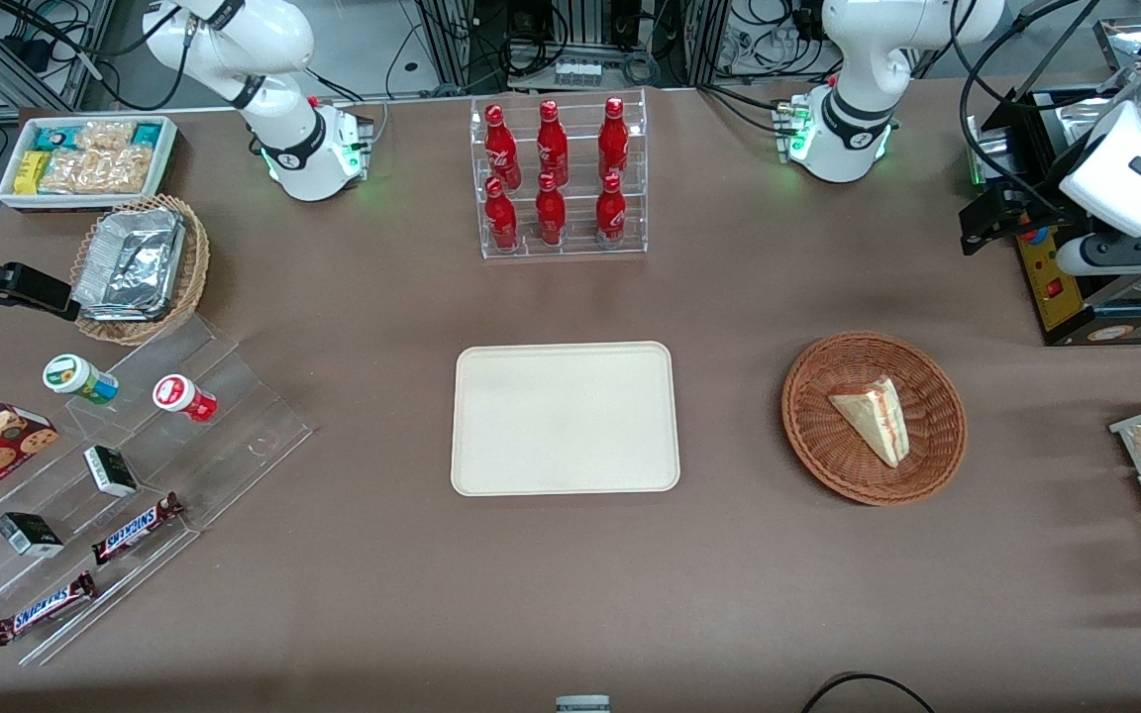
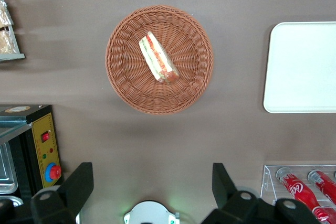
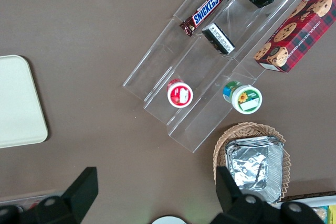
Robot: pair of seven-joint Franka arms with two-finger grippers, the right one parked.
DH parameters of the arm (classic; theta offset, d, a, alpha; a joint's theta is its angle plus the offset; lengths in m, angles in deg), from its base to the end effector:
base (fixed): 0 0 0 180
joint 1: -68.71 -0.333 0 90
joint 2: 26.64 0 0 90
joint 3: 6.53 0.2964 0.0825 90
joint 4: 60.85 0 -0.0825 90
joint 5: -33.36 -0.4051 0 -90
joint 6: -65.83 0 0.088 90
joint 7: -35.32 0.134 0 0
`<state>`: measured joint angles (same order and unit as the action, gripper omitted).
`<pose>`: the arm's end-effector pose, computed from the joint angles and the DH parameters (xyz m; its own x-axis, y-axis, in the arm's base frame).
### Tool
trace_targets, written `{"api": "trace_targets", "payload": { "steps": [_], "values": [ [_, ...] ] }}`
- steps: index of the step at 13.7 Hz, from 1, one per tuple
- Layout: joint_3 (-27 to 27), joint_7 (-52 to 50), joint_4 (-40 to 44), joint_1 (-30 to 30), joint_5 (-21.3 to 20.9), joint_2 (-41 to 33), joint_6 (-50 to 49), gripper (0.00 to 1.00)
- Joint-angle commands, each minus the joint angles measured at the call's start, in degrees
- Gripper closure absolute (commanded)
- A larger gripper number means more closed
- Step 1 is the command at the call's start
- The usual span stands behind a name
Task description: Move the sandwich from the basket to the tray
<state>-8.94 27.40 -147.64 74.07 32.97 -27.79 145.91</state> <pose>0.5439 -0.0734 0.6022 0.9955 0.0045 -0.0949 0.0025 -0.9998 -0.0209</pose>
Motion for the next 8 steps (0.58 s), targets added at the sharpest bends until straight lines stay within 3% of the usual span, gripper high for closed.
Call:
{"api": "trace_targets", "payload": {
  "steps": [1, 4, 8],
  "values": [
    [0.40, 0.81, 1.10, -0.08, 0.30, 1.33, 0.42, 0.00],
    [2.84, 0.72, -3.09, -0.35, 1.00, 1.77, 1.90, 0.00],
    [3.73, -4.35, -16.27, -0.35, 0.12, 0.62, 14.80, 0.00]
  ]
}}
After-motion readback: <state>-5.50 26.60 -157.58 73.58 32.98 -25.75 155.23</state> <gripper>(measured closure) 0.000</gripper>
